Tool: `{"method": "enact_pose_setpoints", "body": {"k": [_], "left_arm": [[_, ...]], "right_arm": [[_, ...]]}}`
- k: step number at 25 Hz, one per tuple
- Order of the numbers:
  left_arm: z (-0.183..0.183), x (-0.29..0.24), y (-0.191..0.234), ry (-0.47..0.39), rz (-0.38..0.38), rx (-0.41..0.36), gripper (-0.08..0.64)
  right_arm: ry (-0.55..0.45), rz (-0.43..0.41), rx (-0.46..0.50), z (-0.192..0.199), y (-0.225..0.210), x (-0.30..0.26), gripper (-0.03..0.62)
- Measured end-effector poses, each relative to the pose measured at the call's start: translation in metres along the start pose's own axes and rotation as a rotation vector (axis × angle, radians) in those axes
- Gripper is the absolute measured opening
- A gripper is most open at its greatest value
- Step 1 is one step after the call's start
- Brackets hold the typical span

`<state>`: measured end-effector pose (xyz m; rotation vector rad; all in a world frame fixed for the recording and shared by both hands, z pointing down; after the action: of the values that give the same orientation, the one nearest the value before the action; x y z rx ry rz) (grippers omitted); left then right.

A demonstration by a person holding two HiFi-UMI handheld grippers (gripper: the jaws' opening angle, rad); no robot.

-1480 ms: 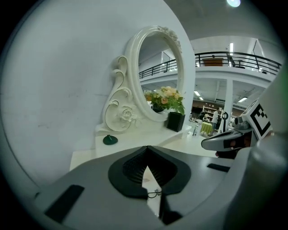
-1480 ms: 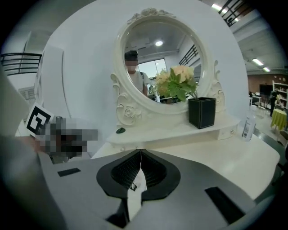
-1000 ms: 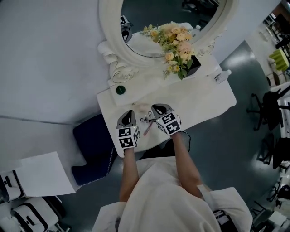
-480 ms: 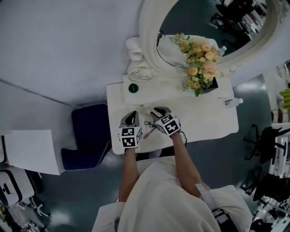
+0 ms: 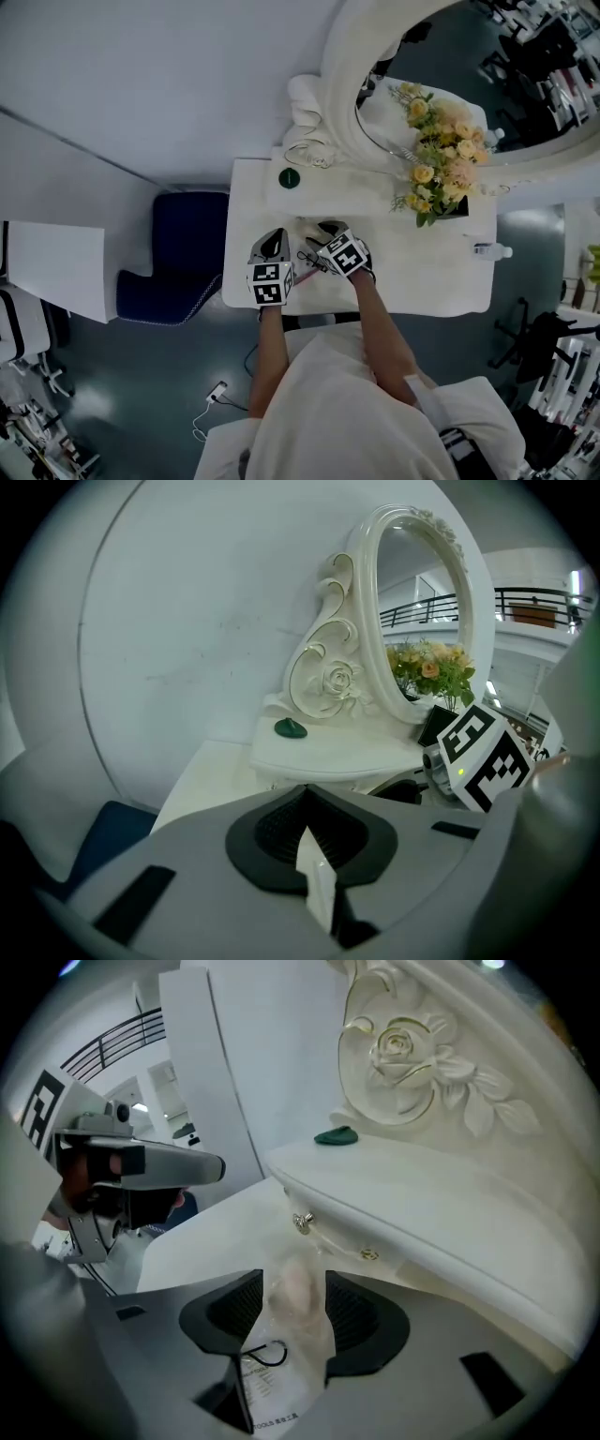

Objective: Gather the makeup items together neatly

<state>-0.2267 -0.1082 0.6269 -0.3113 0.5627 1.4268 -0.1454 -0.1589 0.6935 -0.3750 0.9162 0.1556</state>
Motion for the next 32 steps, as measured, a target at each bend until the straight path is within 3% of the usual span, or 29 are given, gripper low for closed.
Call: {"method": "enact_pose_setpoints", "body": {"k": [5, 13, 24, 32], "left_arm": [[0.003, 0.002, 0.003, 0.012, -0.049, 0.017, 0.012], [0.004, 0.008, 0.002, 0.007, -0.059, 0.026, 0.012], [-0.010, 0.000, -0.035, 0.000, 0.086, -0.072, 0.012], [-0.010, -0.003, -0.076, 0.001, 0.230, -0.201, 0.012]], "right_arm": [[0.068, 0.002, 0.059, 0.002, -0.001, -0.009, 0.213], [0.064, 0.009, 0.034, -0.002, -0.001, -0.004, 0.163], [-0.042, 0.114, -0.070, 0.003, -0.014, 0.025, 0.158], [-0.129, 0.277, -0.280, 0.040, -0.039, 0.075, 0.156]]}}
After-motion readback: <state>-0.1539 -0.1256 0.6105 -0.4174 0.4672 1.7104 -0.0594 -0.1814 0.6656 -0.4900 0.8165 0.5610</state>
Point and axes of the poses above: the fingertips, and each gripper's own axes: x backward along the fingers, y to its left, z out of its underside, the point moved 2 cm from there along x, backward along the fingers, and after that the axes turned 8 degrees about -x, right-handed, at the moved point
